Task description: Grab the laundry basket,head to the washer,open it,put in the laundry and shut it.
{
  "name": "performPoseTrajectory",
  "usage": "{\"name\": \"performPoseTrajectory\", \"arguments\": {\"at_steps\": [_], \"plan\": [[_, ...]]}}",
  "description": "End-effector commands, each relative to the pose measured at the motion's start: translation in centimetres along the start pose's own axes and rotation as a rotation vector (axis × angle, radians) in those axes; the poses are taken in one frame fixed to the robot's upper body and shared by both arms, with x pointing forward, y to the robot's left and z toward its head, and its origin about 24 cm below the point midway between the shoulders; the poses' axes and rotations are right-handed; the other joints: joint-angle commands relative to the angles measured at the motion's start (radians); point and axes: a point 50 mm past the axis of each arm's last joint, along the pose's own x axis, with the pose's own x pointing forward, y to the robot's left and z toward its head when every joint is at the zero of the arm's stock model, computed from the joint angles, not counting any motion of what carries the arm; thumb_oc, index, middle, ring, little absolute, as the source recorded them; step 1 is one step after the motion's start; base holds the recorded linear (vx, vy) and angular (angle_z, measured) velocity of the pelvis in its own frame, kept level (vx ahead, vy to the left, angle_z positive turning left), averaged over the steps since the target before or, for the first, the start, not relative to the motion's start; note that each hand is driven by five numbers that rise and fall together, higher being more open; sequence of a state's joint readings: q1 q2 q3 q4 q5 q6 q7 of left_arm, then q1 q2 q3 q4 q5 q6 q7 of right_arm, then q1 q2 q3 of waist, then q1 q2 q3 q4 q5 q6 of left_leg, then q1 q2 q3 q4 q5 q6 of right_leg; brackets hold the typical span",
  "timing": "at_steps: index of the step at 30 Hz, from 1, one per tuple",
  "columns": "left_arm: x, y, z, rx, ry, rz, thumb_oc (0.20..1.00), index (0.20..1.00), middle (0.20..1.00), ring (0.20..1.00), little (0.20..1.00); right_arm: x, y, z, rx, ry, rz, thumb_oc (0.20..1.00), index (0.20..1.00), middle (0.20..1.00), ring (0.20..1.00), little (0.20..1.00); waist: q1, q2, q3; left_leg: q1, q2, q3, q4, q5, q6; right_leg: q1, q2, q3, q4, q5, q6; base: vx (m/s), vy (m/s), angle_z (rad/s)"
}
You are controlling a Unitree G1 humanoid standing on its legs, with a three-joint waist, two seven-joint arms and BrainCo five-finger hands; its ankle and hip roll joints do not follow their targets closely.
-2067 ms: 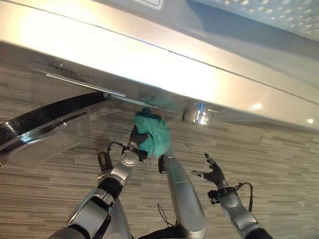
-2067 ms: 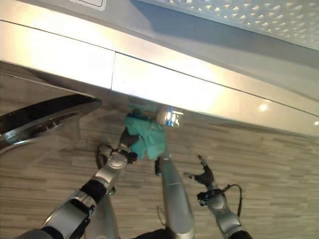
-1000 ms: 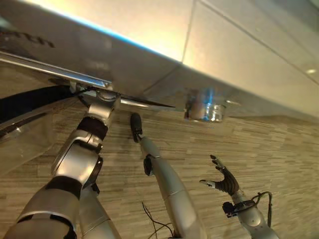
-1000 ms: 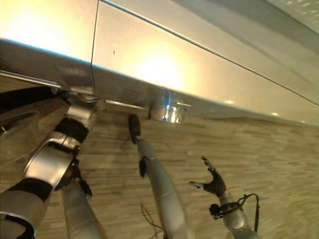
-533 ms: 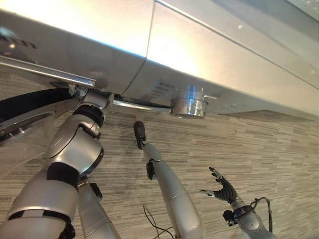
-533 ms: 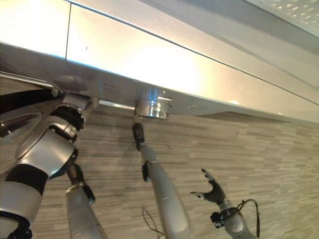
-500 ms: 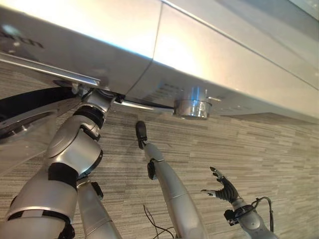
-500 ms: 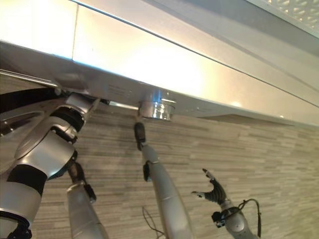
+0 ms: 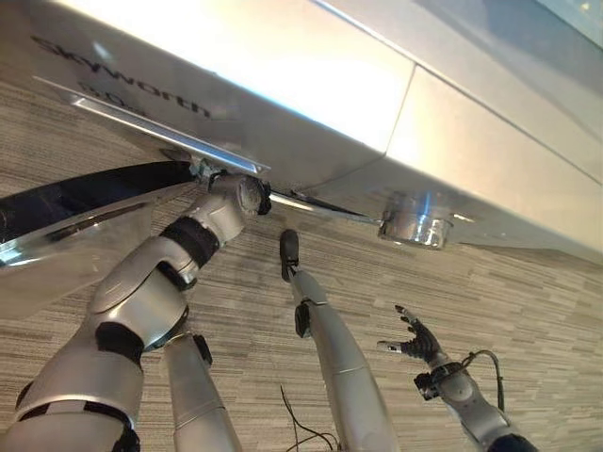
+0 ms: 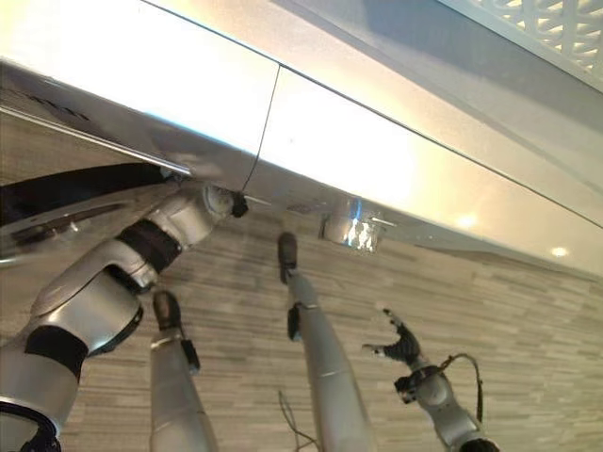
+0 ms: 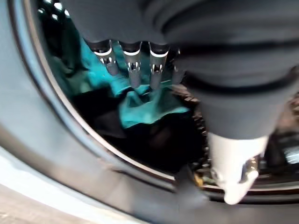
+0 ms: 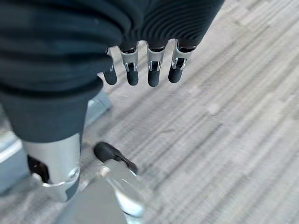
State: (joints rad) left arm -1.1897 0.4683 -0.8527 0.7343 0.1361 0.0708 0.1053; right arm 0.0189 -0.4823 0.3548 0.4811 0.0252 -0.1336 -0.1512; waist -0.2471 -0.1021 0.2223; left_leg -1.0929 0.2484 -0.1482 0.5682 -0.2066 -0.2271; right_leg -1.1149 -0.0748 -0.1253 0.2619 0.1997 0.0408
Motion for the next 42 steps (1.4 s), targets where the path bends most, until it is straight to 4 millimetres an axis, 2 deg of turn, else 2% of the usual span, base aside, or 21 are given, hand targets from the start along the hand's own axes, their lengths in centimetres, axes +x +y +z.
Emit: {"name": "performPoseTrajectory", "arguments": {"at_steps": [1,4,11,12,13,14,16,17,20,23,24,25,28,29,30,33,35,37,39,40,42], "plan": [[-0.5,11.2,9.5,0.000,-0.400,0.394,1.000,1.000,1.000,1.000,1.000,-0.7,-2.7,-0.8,-0.033,0.024,-0.086,1.000,1.000,1.000,1.000,1.000,-0.028,0.046,-0.008,0.117,0.052,0.006,-0.090,0.054,0.039,0.078,-0.077,0.046,0.022,-0.149,0.114,-0.02,0.031,0.01],[-1.3,10.0,8.7,-0.076,-0.423,0.358,1.000,1.000,1.000,1.000,1.000,-0.9,-2.8,-1.2,-0.039,0.040,-0.093,1.000,1.000,1.000,1.000,1.000,-0.020,0.045,-0.005,0.129,0.048,0.008,-0.097,0.057,0.041,0.095,-0.079,0.042,0.012,-0.146,0.113,0.00,0.000,0.00],[-3.3,3.5,4.7,-0.368,-0.369,0.192,1.000,1.000,1.000,1.000,1.000,-1.1,-2.5,-1.8,-0.061,0.081,-0.097,1.000,1.000,1.000,1.000,1.000,-0.002,0.033,0.007,0.181,0.044,0.012,-0.110,0.058,0.042,0.157,-0.088,0.024,-0.008,-0.136,0.116,0.00,0.024,0.02],[-4.5,1.2,3.4,-0.440,-0.341,0.142,1.000,1.000,1.000,1.000,1.000,-1.0,-2.3,-1.9,-0.059,0.088,-0.097,1.000,1.000,1.000,1.000,1.000,0.007,0.031,0.013,0.199,0.045,0.013,-0.110,0.057,0.043,0.175,-0.089,0.023,-0.009,-0.136,0.116,-0.02,0.044,0.05],[-4.6,1.1,3.2,-0.441,-0.337,0.142,1.000,1.000,1.000,1.000,1.000,-1.0,-2.2,-2.0,-0.061,0.089,-0.094,1.000,1.000,1.000,1.000,1.000,0.005,0.030,0.012,0.204,0.045,0.014,-0.111,0.057,0.043,0.179,-0.089,0.024,-0.010,-0.136,0.116,-0.02,0.077,-0.04],[-5.9,-3.3,2.2,-0.473,-0.261,0.033,1.000,1.000,1.000,1.000,1.000,-0.9,-1.9,-2.1,-0.076,0.104,-0.082,1.000,1.000,1.000,1.000,1.000,0.012,0.022,0.018,0.253,0.050,0.019,-0.119,0.053,0.043,0.231,-0.090,0.018,-0.020,-0.136,0.116,-0.01,0.039,-0.05],[-5.9,-3.3,2.3,-0.473,-0.261,0.033,1.000,1.000,1.000,1.000,1.000,-1.0,-1.9,-2.1,-0.076,0.105,-0.083,1.000,1.000,1.000,1.000,1.000,0.014,0.022,0.021,0.260,0.051,0.020,-0.121,0.053,0.043,0.237,-0.089,0.018,-0.022,-0.136,0.116,-0.01,0.020,-0.03],[-5.6,-5.0,1.9,-0.284,-0.203,0.051,1.000,1.000,1.000,1.000,1.000,-0.7,-2.0,-2.1,-0.078,0.107,-0.079,1.000,1.000,1.000,1.000,1.000,0.014,0.011,0.025,0.305,0.052,0.022,-0.126,0.048,0.043,0.285,-0.088,0.016,-0.035,-0.136,0.116,0.03,0.003,0.04],[-7.6,-12.9,-0.3,-0.060,-0.077,-0.213,1.000,1.000,1.000,1.000,1.000,0.4,-1.7,-1.8,-0.135,0.121,-0.070,1.000,1.000,1.000,1.000,1.000,0.016,-0.007,0.051,0.418,0.064,0.034,-0.111,0.015,0.048,0.405,-0.073,0.025,-0.070,-0.132,0.120,0.02,0.042,-0.01],[-9.6,-16.1,-1.5,-0.036,-0.034,-0.339,1.000,1.000,1.000,1.000,1.000,0.4,-1.4,-2.3,-0.147,0.151,-0.072,1.000,1.000,1.000,1.000,1.000,0.030,-0.016,0.084,0.529,0.078,0.058,-0.108,-0.011,0.057,0.515,-0.060,0.045,-0.100,-0.122,0.126,0.03,0.048,-0.28],[-9.6,-16.1,-1.5,-0.036,-0.034,-0.339,1.000,1.000,1.000,1.000,1.000,0.4,-1.4,-2.3,-0.147,0.151,-0.072,1.000,1.000,1.000,1.000,1.000,0.032,-0.017,0.086,0.533,0.078,0.060,-0.109,-0.011,0.057,0.518,-0.059,0.047,-0.101,-0.121,0.126,0.06,0.090,-0.31],[-11.6,-18.3,-2.6,-0.061,0.011,-0.427,1.000,1.000,1.000,1.000,1.000,0.1,-1.1,-3.3,-0.154,0.197,-0.056,1.000,1.000,1.000,1.000,1.000,0.040,-0.012,0.098,0.611,0.076,0.076,-0.113,-0.029,0.066,0.594,-0.060,0.063,-0.113,-0.116,0.130,0.05,0.124,-0.21],[-13.6,-19.6,-4.1,-0.117,0.090,-0.455,1.000,1.000,1.000,1.000,1.000,-0.2,-0.3,-4.2,-0.155,0.239,-0.029,1.000,1.000,1.000,1.000,1.000,0.058,-0.028,0.122,0.722,0.060,0.109,-0.133,-0.040,0.080,0.687,-0.075,0.091,-0.140,-0.096,0.138,0.04,0.165,-0.28],[-15.9,-20.3,-6.1,-0.116,0.155,-0.473,1.000,1.000,1.000,1.000,1.000,-1.0,0.2,-5.8,-0.133,0.312,-0.011,1.000,1.000,1.000,1.000,1.000,0.081,-0.018,0.121,0.815,0.052,0.142,-0.143,-0.068,0.093,0.762,-0.097,0.107,-0.160,-0.083,0.151,0.01,0.158,-0.23],[-15.9,-20.3,-6.1,-0.115,0.156,-0.473,1.000,1.000,1.000,1.000,1.000,-1.0,0.2,-5.8,-0.132,0.312,-0.010,1.000,1.000,1.000,1.000,1.000,0.082,-0.021,0.123,0.820,0.049,0.144,-0.147,-0.065,0.094,0.764,-0.099,0.109,-0.162,-0.082,0.152,0.09,0.354,-0.20],[-18.7,-20.7,-8.1,-0.094,0.223,-0.497,1.000,1.000,1.000,1.000,1.000,-2.3,0.7,-8.2,-0.095,0.435,0.010,1.000,1.000,1.000,1.000,1.000,0.116,0.009,0.103,0.955,-0.030,0.191,-0.145,-0.142,0.144,0.862,-0.169,0.131,-0.187,-0.061,0.190,0.02,0.362,-0.16],[-19.5,-21.2,-7.9,-0.119,0.215,-0.523,1.000,1.000,1.000,1.000,1.000,-3.4,1.3,-9.8,-0.061,0.527,0.027,1.000,1.000,1.000,1.000,1.000,0.120,0.017,0.072,0.993,-0.126,0.193,-0.146,-0.177,0.192,0.870,-0.229,0.148,-0.190,0.016,0.216,-0.07,0.381,-0.06],[-19.5,-21.1,-7.9,-0.118,0.216,-0.524,1.000,1.000,1.000,1.000,1.000,-3.4,1.4,-9.8,-0.060,0.526,0.028,1.000,1.000,1.000,1.000,1.000,0.119,0.005,0.068,0.990,-0.141,0.195,-0.153,-0.165,0.196,0.866,-0.242,0.154,-0.197,0.025,0.219,-0.06,0.163,0.03],[-20.4,-21.8,-8.4,-0.180,0.274,-0.534,1.000,1.000,1.000,1.000,1.000,-4.4,1.7,-11.1,-0.048,0.603,0.033,1.000,1.000,1.000,1.000,1.000,0.116,0.017,0.026,1.006,-0.209,0.202,-0.191,-0.152,0.223,0.845,-0.298,0.134,-0.200,0.103,0.220,-0.16,0.315,0.04],[-20.7,-22.2,-8.7,-0.228,0.322,-0.532,1.000,1.000,1.000,1.000,1.000,-4.3,1.7,-11.1,-0.047,0.609,0.037,1.000,1.000,1.000,1.000,1.000,0.119,0.037,0.022,1.018,-0.207,0.211,-0.206,-0.143,0.230,0.834,-0.304,0.099,-0.180,0.113,0.216,-0.20,0.377,0.09],[-21.5,-22.4,-9.4,-0.295,0.395,-0.519,1.000,1.000,1.000,1.000,1.000,-4.4,1.8,-11.3,-0.032,0.619,0.041,1.000,1.000,1.000,1.000,1.000,0.125,0.063,0.001,1.040,-0.223,0.222,-0.285,-0.083,0.245,0.839,-0.320,0.009,-0.137,0.064,0.197,-0.17,0.288,0.02]]}}
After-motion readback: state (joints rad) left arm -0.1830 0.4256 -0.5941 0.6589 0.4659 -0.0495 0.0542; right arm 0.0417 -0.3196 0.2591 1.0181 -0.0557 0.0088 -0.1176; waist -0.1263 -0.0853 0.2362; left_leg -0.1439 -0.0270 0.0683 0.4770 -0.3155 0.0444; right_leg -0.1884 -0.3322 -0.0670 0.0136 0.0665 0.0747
